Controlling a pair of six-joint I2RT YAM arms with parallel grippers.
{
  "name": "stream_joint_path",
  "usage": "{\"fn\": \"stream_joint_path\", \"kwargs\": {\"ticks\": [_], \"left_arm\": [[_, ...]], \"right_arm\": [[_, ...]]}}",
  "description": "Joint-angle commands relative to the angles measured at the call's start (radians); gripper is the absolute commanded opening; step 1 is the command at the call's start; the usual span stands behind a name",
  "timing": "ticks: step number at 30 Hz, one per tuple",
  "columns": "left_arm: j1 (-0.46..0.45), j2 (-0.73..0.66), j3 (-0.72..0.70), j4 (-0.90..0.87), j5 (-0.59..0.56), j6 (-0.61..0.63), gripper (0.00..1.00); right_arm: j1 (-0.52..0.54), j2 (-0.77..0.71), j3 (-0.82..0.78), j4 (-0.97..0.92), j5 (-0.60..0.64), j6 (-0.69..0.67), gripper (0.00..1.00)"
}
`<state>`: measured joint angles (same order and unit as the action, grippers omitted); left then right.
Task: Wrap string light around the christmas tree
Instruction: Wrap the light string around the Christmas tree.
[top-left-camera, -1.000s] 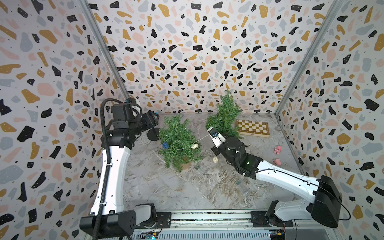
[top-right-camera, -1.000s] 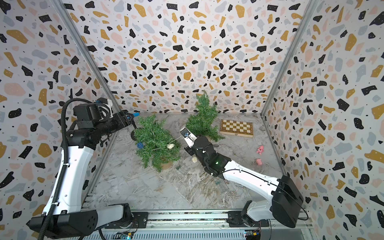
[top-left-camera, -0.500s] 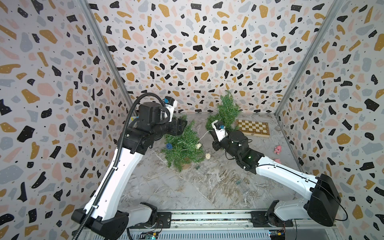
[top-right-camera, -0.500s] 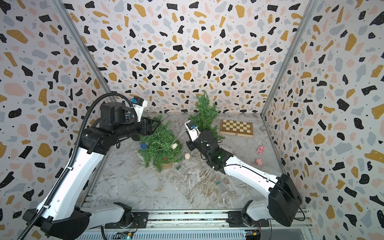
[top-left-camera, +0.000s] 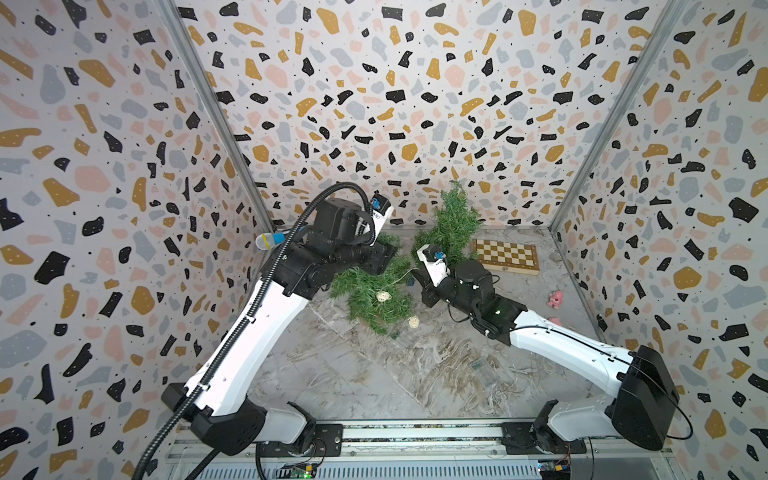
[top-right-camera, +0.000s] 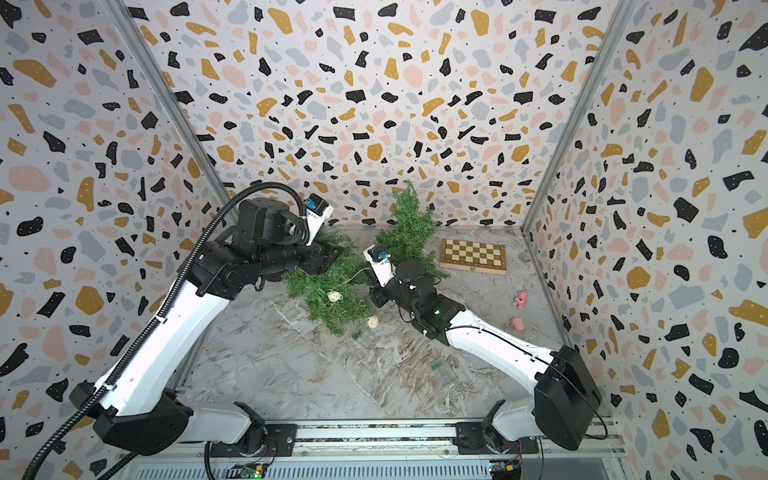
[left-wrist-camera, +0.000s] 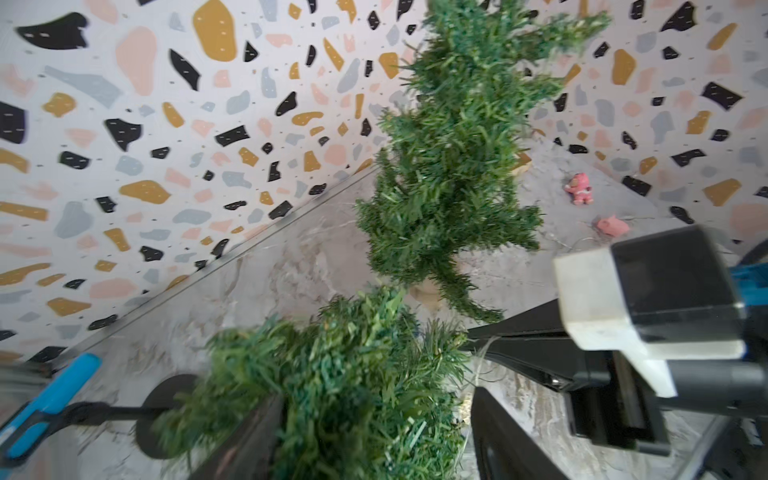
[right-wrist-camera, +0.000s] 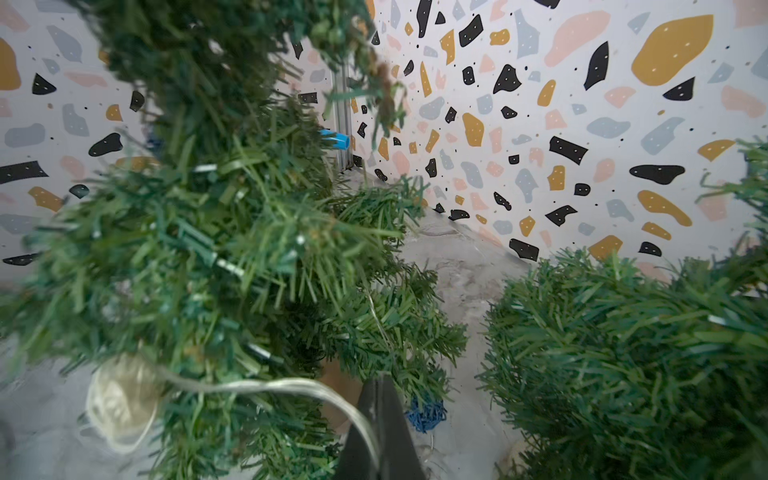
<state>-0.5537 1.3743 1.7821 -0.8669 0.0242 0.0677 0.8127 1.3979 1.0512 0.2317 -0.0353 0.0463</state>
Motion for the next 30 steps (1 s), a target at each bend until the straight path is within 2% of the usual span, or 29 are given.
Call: {"fn": "stream_joint_path", "kwargs": {"ticks": [1,7,12,19,24,27,30], "left_arm": [[0.032,-0.036,-0.025,0.001,-0.021,0.011,0.7],[0.083,-0.044,-0.043,0.012,-0.049,0.006,0.71],[0.079,-0.056,0.037,-0.032,-0.021,-0.029,0.71],[-0.091,-0.065,-0.001,-0.049,0.068,-0.059,0.69],[-0.095,-0.041,-0.111,0.027,0.16,-0.047,0.69],[-0.095,0.018,-0.121,0.013,0.234,-0.036,0.67],[-0.095,0.034,-0.138,0.02,0.262,-0.02,0.64]], "right_arm": [[-0.002,0.036,0.079,-0.005,-0.055,0.017,0.02],[-0.001,0.076,0.106,-0.019,-0.023,0.028,0.01],[-0.003,0.061,0.101,-0.068,-0.01,0.007,0.01],[-0.003,0.031,0.11,-0.097,-0.011,-0.02,0.02],[-0.004,0.008,0.117,-0.084,-0.051,-0.018,0.03],[-0.013,-0.004,0.124,-0.085,-0.075,-0.01,0.04],[-0.021,-0.021,0.123,-0.085,-0.109,-0.003,0.05]]}}
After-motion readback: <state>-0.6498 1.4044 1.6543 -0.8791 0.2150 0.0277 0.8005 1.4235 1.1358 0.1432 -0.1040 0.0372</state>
